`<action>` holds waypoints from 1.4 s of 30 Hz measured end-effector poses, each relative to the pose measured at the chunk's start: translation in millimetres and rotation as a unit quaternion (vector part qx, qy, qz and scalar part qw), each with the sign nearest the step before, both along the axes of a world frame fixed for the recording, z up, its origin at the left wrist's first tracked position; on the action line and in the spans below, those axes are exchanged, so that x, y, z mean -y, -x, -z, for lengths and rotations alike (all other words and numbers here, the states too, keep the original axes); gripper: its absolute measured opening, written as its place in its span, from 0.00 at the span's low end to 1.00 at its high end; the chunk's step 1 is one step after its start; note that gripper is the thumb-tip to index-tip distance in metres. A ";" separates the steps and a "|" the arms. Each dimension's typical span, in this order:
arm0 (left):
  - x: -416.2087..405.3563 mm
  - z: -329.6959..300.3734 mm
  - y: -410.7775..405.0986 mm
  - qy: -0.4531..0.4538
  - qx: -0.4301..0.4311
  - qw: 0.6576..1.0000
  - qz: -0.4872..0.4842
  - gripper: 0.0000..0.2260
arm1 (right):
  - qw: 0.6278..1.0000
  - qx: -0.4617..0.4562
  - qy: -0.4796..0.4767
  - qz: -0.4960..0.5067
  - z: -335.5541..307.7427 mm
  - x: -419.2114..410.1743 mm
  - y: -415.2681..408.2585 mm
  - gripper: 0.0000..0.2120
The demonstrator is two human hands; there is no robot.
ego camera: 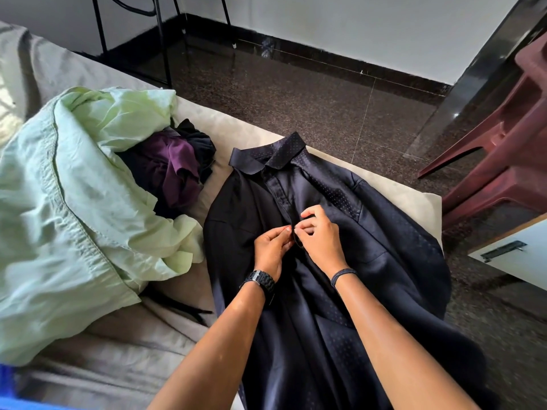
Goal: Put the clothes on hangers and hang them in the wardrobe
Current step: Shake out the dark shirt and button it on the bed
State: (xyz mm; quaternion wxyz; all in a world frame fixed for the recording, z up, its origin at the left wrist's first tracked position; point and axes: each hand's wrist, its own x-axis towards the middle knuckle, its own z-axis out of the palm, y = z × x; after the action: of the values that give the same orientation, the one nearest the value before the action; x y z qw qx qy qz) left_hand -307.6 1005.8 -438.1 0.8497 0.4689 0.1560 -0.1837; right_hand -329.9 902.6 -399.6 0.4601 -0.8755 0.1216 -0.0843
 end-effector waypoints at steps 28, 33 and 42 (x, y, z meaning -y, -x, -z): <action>-1.7 -15.8 19.5 -0.206 0.115 0.972 0.009 0.10 | 0.995 -0.029 0.083 -0.037 -23.4 20.6 31.9 0.06; -16.5 -12.0 54.4 -0.440 0.296 0.846 0.053 0.08 | 0.950 -0.055 0.287 -0.111 -11.6 28.9 67.9 0.09; -15.5 -31.9 52.8 -0.544 0.211 0.792 0.180 0.08 | 0.970 -0.112 0.216 -0.008 -21.9 20.8 71.3 0.06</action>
State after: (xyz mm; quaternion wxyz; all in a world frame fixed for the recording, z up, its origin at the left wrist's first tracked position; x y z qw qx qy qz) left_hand -360.4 1021.4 -406.3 0.4179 0.9003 -0.0401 -0.1151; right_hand -401.3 881.8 -377.6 0.2442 -0.9589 0.1443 -0.0061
